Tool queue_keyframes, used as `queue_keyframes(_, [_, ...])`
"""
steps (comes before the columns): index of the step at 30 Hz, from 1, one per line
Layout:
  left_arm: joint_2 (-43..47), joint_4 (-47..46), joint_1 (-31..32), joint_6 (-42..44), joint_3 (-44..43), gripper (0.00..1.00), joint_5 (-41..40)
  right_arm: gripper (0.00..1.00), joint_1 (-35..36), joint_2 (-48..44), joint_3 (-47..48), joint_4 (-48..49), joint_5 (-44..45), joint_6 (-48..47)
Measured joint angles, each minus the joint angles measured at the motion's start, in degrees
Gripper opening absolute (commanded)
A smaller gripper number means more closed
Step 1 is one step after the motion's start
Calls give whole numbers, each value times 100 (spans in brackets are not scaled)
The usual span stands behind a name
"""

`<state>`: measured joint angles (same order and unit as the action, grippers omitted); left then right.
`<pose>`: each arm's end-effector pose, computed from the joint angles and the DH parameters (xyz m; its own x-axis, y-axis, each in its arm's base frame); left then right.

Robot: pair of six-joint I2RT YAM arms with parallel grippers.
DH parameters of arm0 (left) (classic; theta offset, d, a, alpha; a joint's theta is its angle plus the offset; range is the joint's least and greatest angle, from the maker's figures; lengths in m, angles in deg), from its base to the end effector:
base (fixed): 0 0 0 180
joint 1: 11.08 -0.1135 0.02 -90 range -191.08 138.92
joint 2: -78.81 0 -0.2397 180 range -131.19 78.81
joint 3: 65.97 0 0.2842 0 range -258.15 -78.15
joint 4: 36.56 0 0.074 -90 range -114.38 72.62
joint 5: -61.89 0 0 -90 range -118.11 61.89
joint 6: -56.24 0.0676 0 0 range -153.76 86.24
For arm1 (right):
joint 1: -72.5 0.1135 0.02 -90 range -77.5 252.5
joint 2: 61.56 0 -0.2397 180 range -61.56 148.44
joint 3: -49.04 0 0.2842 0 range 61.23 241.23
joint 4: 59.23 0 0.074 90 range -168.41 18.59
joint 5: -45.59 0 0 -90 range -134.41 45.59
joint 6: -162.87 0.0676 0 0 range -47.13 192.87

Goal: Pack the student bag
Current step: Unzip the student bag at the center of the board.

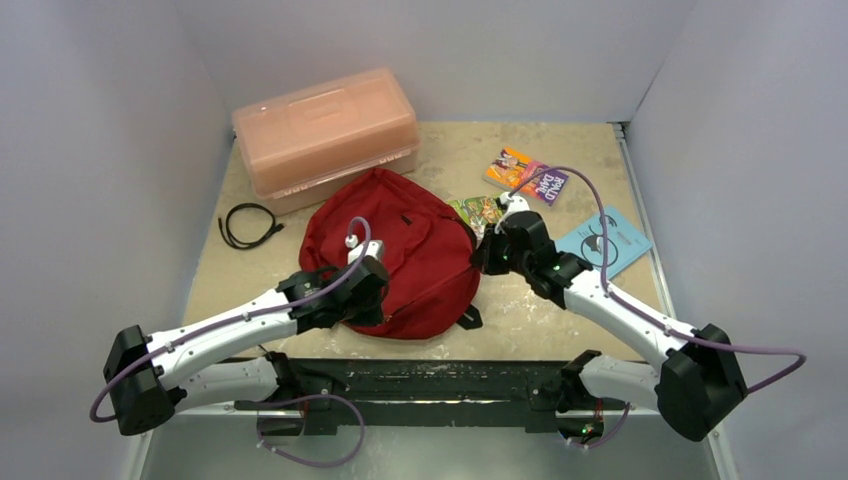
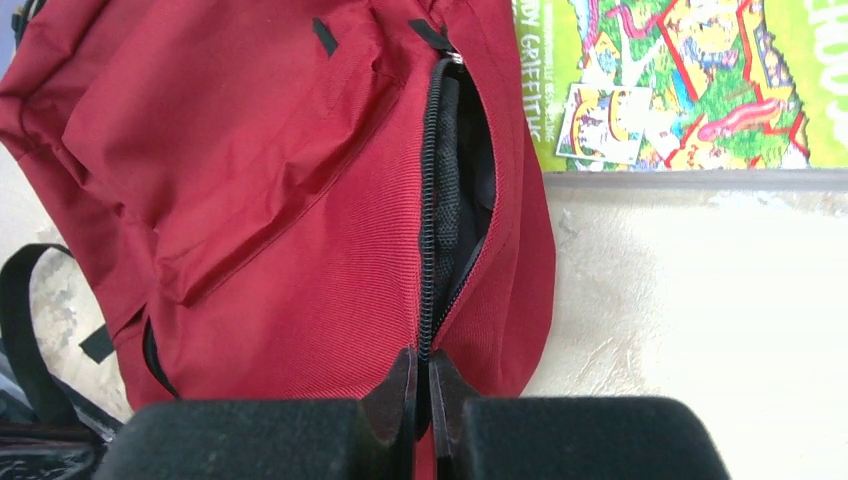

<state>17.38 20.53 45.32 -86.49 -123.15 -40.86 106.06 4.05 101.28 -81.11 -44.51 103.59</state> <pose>0.1540 -0.2049 0.1802 -0.8939 -0.0571 -0.4446 0.0701 0.9619 -0.2644 0.2609 0.1732 0.1844 -0.6965 0.1510 -0.7015 -0.2306 0.8787 0.4180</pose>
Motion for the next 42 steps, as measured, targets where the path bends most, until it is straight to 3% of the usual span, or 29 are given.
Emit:
queue_keyframes(4, [308, -197, 0, 229, -13, 0, 269, 37, -35, -72, 105, -24, -87, -531])
queue_keyframes(10, [459, -481, 0, 446, -162, 0, 601, 54, -90, -608, 269, -212, -98, -1235])
queue_keyframes(13, [492, -654, 0, 544, -282, 0, 612, 56, 170, -1104, 295, -168, -291, -1622])
queue_keyframes(17, [584, -748, 0, 599, -315, 0, 608, 59, 1172, -1613, 201, 402, -927, -2105])
queue_keyframes(19, [643, -756, 0, 605, -315, 0, 605, 61, 1711, -1812, -98, 1038, -1425, -2326])
queue_keyframes(23, [796, -754, 0, 605, -315, 0, 566, 59, 2151, -2149, -1043, 2096, -1849, -2732])
queue_keyframes(28, [920, -765, -2, 603, -315, 0, 568, 58, 2590, -2011, -1591, 2612, -1941, -3407])
queue_keyframes(36, [914, -796, 0, 603, -315, 0, 632, 55, 3720, -868, -1338, 2686, -835, -4660])
queue_keyframes(42, [874, -798, -2, 599, -313, 0, 678, 56, 4089, -511, -1316, 2706, -17, -5233])
